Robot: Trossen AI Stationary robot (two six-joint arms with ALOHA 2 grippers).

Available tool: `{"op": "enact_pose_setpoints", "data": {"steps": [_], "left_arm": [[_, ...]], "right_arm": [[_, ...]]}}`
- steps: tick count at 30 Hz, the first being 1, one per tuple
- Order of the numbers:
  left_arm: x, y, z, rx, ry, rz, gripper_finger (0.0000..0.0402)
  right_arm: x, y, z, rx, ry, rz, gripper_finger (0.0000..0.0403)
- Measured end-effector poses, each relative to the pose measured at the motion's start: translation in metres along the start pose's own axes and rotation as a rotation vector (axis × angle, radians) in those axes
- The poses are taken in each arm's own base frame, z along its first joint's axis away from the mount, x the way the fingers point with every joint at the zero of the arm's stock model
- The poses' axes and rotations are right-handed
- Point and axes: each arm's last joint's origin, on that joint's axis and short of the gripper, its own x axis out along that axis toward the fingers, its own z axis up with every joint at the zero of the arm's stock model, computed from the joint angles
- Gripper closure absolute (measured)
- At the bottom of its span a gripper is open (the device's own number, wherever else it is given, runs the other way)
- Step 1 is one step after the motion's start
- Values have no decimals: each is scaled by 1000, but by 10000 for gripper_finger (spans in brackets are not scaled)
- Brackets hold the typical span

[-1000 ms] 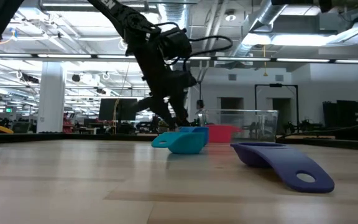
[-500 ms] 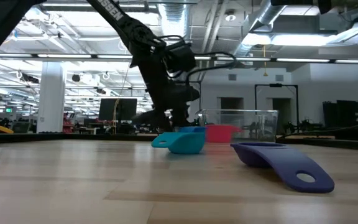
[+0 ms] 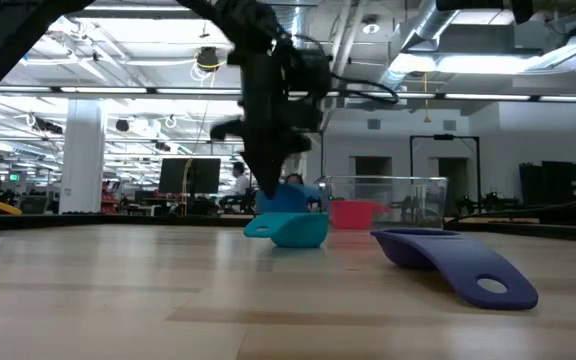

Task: Nest measuring cups in basket
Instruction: Stack the blue measuring cup on top of the red measuring cup in the transparent bin

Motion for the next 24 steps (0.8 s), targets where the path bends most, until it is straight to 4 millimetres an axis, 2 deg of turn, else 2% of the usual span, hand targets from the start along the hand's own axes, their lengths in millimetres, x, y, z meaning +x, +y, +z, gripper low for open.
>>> {"op": "enact_pose_setpoints", "data": {"steps": [4, 8, 11, 13, 15, 21, 24], "left_arm": [[-27, -4, 15, -386, -18, -1, 400], [-52, 10, 34, -809, -245, 11, 400], [-71, 25, 53, -919, -517, 51, 401], [-79, 36, 58, -946, -640, 96, 401], [-85, 49, 55, -989, -714, 141, 401], [-86, 88, 17, -1131, -708, 278, 401], [-84, 102, 11, -1177, -759, 302, 401]], "right_arm": [[1, 0, 1, 7, -4, -5, 377], [2, -1, 3, 68, -16, -14, 377], [3, -2, 3, 102, -18, -23, 377], [4, -2, 3, 107, -19, -30, 377], [5, -3, 3, 108, -20, -34, 377], [4, -2, 4, 109, -22, -30, 377], [4, -2, 4, 106, -21, -30, 377]]}}
